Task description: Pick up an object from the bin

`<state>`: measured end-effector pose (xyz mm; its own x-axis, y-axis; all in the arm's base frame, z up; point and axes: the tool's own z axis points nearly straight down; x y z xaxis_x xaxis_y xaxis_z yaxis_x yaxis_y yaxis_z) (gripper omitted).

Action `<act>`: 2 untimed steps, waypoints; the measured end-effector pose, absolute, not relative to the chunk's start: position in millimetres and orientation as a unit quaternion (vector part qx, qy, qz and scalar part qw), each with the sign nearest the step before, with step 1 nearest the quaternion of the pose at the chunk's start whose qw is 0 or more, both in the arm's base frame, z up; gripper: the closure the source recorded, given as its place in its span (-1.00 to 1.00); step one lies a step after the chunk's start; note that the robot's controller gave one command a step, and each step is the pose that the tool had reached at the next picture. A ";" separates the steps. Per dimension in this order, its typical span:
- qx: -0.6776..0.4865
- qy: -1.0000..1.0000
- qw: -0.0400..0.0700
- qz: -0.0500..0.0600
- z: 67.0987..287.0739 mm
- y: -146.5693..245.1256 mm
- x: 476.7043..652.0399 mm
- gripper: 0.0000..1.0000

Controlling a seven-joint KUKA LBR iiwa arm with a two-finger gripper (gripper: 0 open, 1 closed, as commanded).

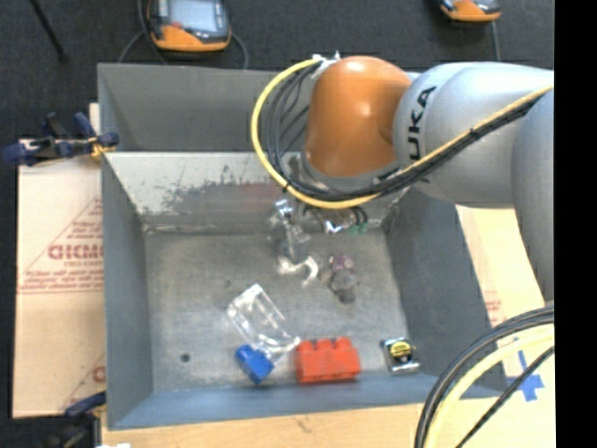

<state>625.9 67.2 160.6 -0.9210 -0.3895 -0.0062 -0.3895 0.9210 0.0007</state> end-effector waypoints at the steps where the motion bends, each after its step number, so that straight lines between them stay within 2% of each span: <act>1: -0.409 0.913 0.005 0.000 278.3 130.1 639.6 1.00; 2: -0.605 0.796 -0.001 0.001 197.2 121.2 633.0 1.00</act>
Offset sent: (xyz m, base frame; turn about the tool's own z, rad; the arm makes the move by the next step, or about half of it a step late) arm 0.0115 0.0630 0.1142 -0.4445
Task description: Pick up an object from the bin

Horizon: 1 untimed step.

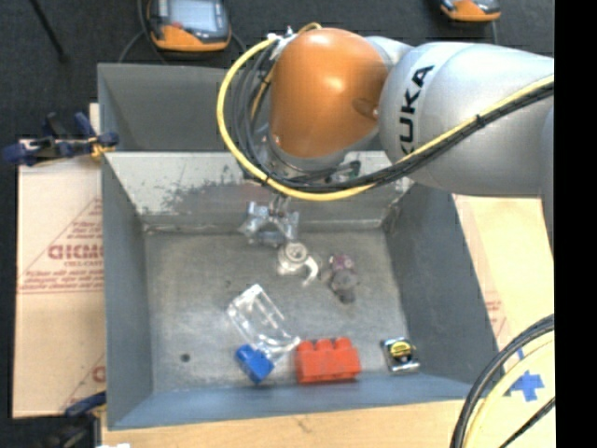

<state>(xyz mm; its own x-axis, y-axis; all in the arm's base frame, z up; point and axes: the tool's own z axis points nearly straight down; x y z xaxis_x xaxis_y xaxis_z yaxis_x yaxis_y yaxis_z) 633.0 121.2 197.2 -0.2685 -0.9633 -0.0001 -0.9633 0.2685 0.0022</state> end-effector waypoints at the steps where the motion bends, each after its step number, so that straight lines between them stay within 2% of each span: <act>1: 0.569 -0.822 0.000 0.000 184.9 69.8 614.1 1.00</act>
Offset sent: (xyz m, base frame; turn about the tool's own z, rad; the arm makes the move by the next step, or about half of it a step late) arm -0.0193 -0.0486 -0.0123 0.0856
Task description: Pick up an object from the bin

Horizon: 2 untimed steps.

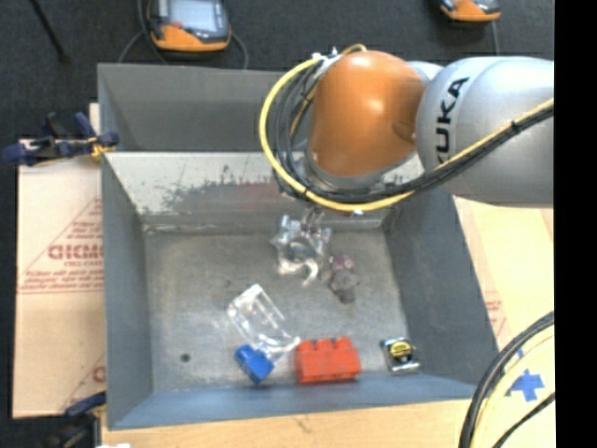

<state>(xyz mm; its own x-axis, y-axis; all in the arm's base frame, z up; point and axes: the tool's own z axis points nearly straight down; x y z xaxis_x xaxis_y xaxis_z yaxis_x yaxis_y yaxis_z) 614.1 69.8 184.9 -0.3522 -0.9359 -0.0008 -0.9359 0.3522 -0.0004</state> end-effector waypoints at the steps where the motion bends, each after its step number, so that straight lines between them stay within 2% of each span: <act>1: -0.419 0.908 0.001 0.000 172.7 44.6 626.2 1.00; 2: -0.648 0.762 0.003 -0.001 191.2 46.2 621.1 1.00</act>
Offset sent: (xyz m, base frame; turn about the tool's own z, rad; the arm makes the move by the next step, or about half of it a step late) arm 0.0110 -0.0241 -0.0132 0.3447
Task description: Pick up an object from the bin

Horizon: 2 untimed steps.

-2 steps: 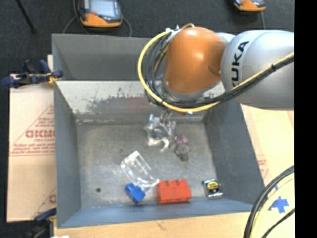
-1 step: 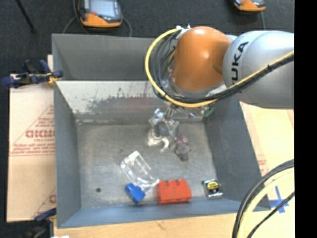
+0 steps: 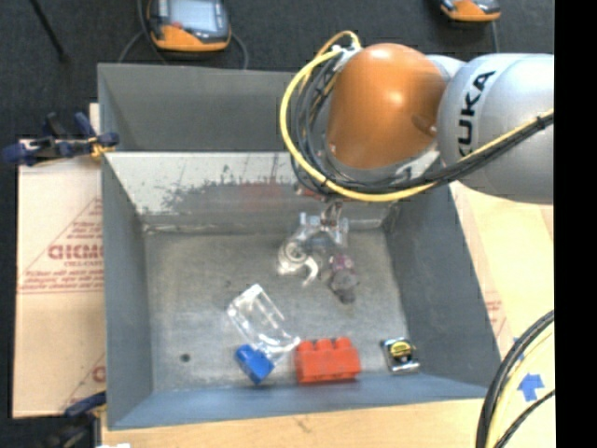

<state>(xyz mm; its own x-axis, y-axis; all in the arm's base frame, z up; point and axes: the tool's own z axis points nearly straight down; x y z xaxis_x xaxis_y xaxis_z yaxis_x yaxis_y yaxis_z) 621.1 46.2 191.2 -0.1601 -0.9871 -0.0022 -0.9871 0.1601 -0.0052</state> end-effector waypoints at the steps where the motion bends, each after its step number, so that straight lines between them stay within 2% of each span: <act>1: -0.636 0.771 0.001 0.001 153.4 48.7 624.2 1.00; 2: -0.467 0.885 0.002 0.001 172.9 98.1 612.4 1.00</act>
Offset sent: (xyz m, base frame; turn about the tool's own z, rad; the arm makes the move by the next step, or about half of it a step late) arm 0.0027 0.0023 -0.0363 0.0306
